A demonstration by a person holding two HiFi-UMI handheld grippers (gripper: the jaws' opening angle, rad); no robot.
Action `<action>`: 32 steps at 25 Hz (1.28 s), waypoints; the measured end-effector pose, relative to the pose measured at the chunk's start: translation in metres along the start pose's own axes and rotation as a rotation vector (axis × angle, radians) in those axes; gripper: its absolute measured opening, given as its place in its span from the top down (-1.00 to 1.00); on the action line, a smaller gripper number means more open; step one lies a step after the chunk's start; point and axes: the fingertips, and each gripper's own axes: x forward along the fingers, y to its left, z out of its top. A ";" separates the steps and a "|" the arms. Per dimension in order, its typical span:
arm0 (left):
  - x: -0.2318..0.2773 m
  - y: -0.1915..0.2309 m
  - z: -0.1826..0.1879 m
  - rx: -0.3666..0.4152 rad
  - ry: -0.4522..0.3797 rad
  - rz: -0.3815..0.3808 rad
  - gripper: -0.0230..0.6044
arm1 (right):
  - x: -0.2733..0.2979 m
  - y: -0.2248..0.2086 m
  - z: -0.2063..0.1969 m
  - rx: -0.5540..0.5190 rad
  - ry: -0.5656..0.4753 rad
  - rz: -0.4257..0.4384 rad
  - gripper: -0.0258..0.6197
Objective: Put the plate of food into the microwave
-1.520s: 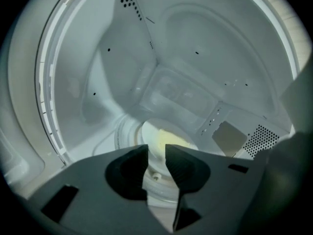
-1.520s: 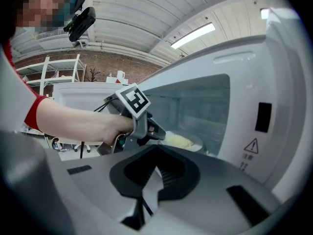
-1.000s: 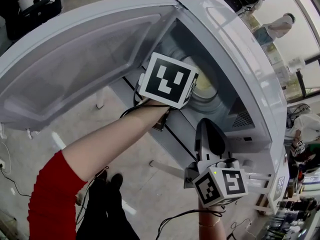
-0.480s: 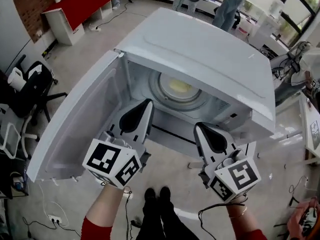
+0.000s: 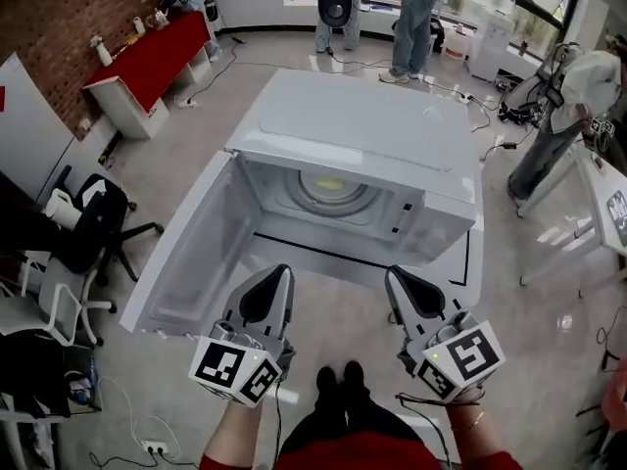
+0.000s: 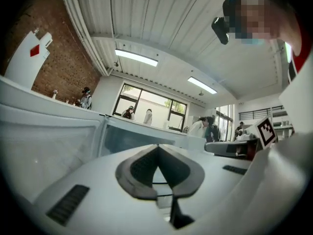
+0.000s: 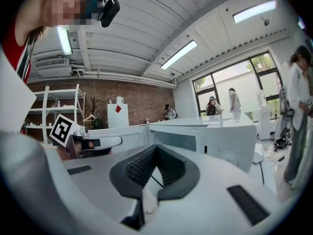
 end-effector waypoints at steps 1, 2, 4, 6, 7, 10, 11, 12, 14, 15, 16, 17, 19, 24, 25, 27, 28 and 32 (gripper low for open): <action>-0.003 -0.006 0.000 0.029 0.009 0.002 0.90 | -0.008 -0.001 0.000 0.001 -0.006 -0.004 0.88; -0.005 -0.011 0.000 0.059 0.017 0.006 0.90 | -0.015 -0.003 0.000 0.000 -0.010 -0.010 0.88; -0.007 -0.024 0.001 0.107 0.024 0.017 0.90 | -0.027 -0.009 -0.004 0.005 -0.005 -0.018 0.88; -0.010 -0.033 0.003 0.135 0.024 0.029 0.90 | -0.037 -0.011 -0.009 0.021 0.008 -0.018 0.88; -0.012 -0.036 0.004 0.150 0.024 0.036 0.90 | -0.040 -0.010 -0.012 0.026 0.013 -0.016 0.88; -0.020 -0.047 0.003 0.175 0.029 0.049 0.90 | -0.050 -0.008 -0.017 0.029 0.021 -0.013 0.88; -0.023 -0.051 0.001 0.169 0.029 0.050 0.90 | -0.054 -0.007 -0.018 0.033 0.021 -0.011 0.88; -0.026 -0.055 -0.001 0.159 0.028 0.053 0.90 | -0.057 -0.007 -0.018 0.036 0.020 -0.008 0.88; -0.032 -0.059 -0.004 0.131 0.023 0.062 0.90 | -0.061 -0.007 -0.016 0.040 0.013 0.003 0.88; -0.034 -0.060 -0.005 0.114 0.019 0.066 0.90 | -0.062 -0.006 -0.016 0.042 0.010 0.007 0.89; -0.036 -0.062 -0.005 0.098 0.014 0.067 0.90 | -0.064 -0.006 -0.015 0.041 0.009 0.008 0.88; -0.037 -0.064 -0.006 0.088 0.009 0.067 0.90 | -0.065 -0.006 -0.015 0.038 0.007 0.009 0.89; -0.038 -0.069 -0.006 0.094 0.005 0.066 0.90 | -0.067 -0.005 -0.012 0.026 0.000 0.013 0.88; -0.038 -0.080 -0.008 0.139 0.020 0.056 0.90 | -0.067 -0.001 -0.010 -0.004 -0.009 0.024 0.88; -0.038 -0.081 -0.008 0.139 0.021 0.056 0.90 | -0.066 0.000 -0.010 -0.016 -0.006 0.029 0.89; -0.039 -0.082 -0.009 0.138 0.023 0.055 0.90 | -0.066 0.003 -0.011 -0.035 0.000 0.037 0.89; -0.039 -0.083 -0.009 0.137 0.024 0.055 0.90 | -0.066 0.005 -0.012 -0.040 0.001 0.041 0.89; -0.041 -0.084 -0.009 0.118 0.016 0.053 0.90 | -0.066 0.007 -0.014 -0.036 0.001 0.047 0.89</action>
